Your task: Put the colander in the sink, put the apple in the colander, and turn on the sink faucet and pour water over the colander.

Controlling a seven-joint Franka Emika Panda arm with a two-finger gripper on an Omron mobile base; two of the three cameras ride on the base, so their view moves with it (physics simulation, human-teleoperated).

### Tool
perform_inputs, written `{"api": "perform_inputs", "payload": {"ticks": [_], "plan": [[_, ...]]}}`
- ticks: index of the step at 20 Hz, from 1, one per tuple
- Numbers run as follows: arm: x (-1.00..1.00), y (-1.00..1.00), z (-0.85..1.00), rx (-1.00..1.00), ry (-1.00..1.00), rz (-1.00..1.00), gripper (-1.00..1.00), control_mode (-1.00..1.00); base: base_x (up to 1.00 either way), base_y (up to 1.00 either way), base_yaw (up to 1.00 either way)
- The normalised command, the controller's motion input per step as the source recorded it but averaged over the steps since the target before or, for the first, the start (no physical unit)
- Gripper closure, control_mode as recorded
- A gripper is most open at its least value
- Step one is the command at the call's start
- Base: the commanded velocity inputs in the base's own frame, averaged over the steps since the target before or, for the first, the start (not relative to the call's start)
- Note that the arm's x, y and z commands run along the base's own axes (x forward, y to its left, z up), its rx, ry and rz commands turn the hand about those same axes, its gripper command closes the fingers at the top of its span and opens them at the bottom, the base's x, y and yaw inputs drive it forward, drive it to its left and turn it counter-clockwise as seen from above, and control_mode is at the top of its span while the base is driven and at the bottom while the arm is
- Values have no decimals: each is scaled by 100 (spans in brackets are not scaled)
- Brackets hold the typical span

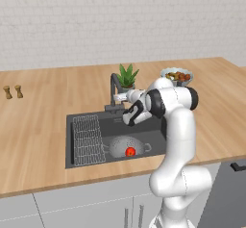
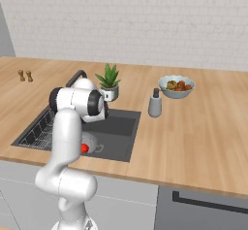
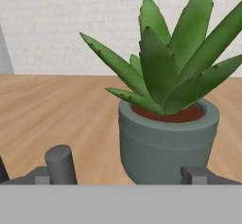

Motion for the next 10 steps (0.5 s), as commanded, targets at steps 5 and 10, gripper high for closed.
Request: {"api": "perform_inputs", "payload": {"ticks": [5,10], "plan": [[0,-28,0,0,0,0,-100,-100,0,0,0],[3,-53,0,1,0,0,-100,-100,0,0,0]]}}
